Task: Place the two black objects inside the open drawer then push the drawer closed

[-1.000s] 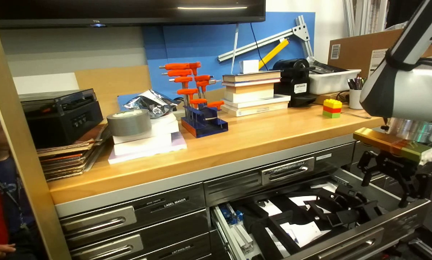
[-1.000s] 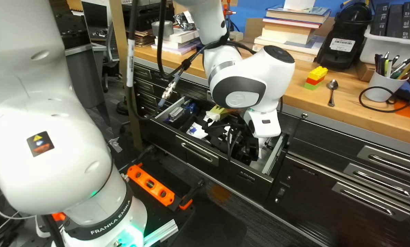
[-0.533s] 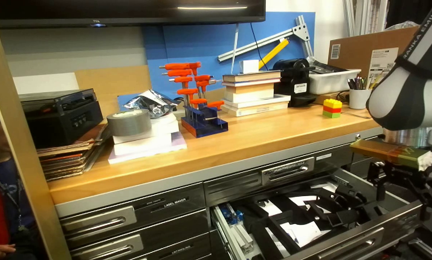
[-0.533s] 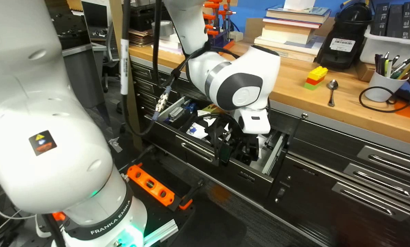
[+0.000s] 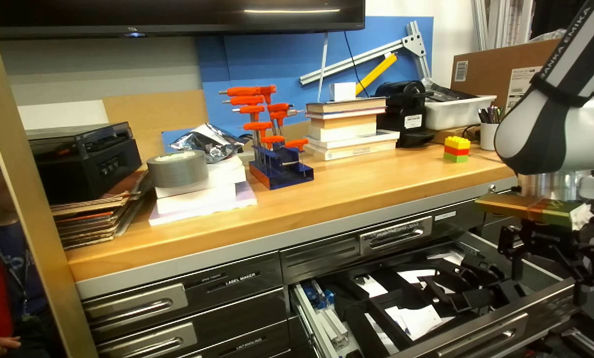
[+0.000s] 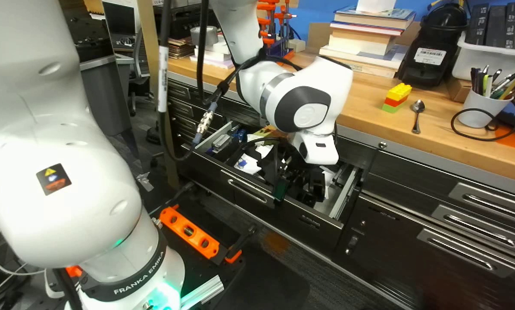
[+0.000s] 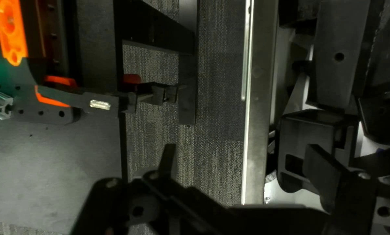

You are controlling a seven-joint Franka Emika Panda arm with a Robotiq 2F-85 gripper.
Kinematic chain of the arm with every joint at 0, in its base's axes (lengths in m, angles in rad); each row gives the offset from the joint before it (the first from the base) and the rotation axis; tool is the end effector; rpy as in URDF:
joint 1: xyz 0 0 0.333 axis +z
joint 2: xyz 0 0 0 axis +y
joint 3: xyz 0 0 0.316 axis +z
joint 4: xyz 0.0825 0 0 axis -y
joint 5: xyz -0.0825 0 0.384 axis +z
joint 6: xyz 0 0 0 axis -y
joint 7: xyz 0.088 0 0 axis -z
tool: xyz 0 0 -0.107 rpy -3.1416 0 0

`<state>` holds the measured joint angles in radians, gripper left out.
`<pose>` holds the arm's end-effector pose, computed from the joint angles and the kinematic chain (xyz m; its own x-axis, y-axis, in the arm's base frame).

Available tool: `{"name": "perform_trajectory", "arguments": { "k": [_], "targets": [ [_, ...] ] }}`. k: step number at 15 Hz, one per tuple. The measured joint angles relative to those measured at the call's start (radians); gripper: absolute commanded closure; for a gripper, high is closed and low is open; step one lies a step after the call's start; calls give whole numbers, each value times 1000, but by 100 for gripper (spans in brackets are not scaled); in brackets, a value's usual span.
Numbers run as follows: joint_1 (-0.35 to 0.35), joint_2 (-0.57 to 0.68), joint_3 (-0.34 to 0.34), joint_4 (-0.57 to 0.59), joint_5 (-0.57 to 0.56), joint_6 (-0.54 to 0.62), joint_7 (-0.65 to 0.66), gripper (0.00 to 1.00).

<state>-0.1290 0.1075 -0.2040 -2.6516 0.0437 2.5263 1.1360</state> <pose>0.3742 -0.1327 0.1894 0.0519 -0.9945 -0.0912 -0.9754 -0.0701 0.2090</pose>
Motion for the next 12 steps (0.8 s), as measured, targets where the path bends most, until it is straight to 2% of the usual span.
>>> {"name": "perform_trajectory", "arguments": {
  "k": [4,10,12],
  "targets": [
    [0,81,24,59,116,-13,-129,0],
    [-11,160,25,107,198,-29,-236,0],
    [-19,181,31,119,258,-26,-303,0]
  ]
}}
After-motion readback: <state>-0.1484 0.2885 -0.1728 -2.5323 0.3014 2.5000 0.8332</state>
